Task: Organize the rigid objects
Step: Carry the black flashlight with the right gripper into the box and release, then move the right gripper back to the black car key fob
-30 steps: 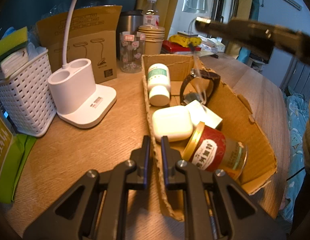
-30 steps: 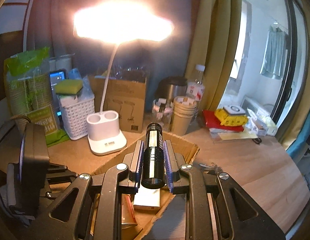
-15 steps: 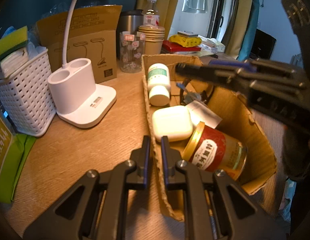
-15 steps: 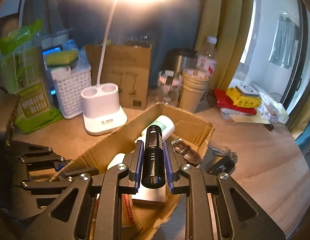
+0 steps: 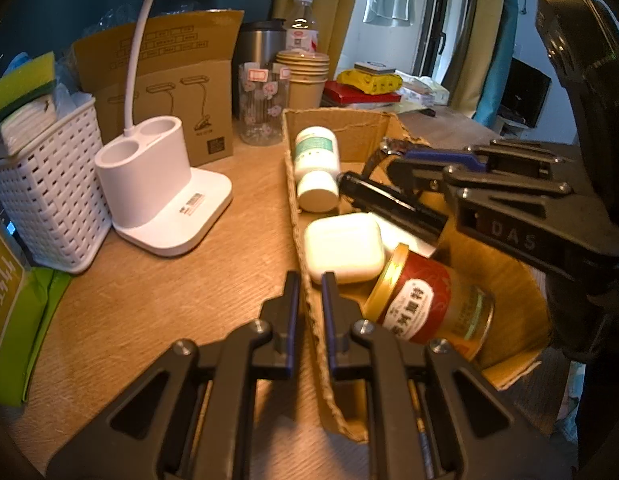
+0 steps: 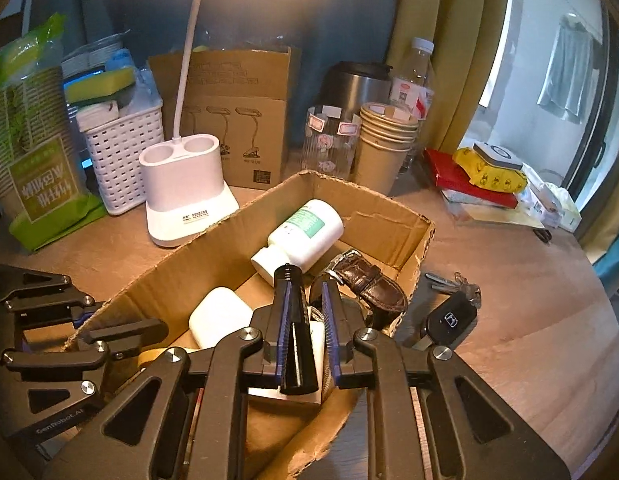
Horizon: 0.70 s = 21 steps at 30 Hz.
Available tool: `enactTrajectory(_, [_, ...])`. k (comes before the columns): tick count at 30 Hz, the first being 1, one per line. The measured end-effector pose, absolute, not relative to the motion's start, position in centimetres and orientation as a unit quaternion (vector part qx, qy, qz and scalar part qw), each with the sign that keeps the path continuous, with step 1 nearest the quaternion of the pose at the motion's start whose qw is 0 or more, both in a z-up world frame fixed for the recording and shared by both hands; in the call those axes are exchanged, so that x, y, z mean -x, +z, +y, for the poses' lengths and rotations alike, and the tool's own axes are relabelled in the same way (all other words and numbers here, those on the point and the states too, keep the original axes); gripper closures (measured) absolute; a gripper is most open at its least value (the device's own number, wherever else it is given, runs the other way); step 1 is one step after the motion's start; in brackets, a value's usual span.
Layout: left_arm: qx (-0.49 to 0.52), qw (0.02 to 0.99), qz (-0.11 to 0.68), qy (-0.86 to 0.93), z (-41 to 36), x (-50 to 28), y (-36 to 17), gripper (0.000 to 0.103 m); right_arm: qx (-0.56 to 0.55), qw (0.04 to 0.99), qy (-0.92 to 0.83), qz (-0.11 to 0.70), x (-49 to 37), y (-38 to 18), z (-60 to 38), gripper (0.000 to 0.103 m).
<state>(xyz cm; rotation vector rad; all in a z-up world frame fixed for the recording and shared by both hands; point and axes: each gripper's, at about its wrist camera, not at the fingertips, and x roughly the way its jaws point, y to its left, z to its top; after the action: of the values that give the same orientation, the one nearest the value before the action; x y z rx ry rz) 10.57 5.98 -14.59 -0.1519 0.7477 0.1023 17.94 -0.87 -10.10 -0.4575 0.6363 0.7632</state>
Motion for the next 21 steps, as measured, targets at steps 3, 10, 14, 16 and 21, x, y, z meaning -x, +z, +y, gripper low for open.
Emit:
enactTrajectory(3, [0.074,0.927,0.365,0.050,6.0,-10.6,-14.6,0.091,0.215,0.855,0.364,0.302,-17.8,-10.1,-1.0,0.086])
enactTrajectory(10, [0.074,0.927,0.365,0.050,6.0,-10.6,-14.6,0.091,0.198,0.860,0.364,0.298,-17.6,-9.3,-1.8,0.086])
enactTrajectory(14, [0.074,0.927,0.364,0.050,6.0,-10.6,-14.6,0.091,0.184,0.866,0.359,0.294,-17.6,-8.6,-2.6,0.086])
enactTrajectory(16, [0.074,0.927,0.365,0.050,6.0,-10.6,-14.6,0.091,0.180,0.869,0.356,0.292,-17.6,-8.3,-3.1,0.085])
enactTrajectory(21, [0.074,0.927,0.365,0.050,6.0,-10.6,-14.6,0.091,0.166,0.879,0.347,0.284,-17.7,-7.3,-4.6,0.085])
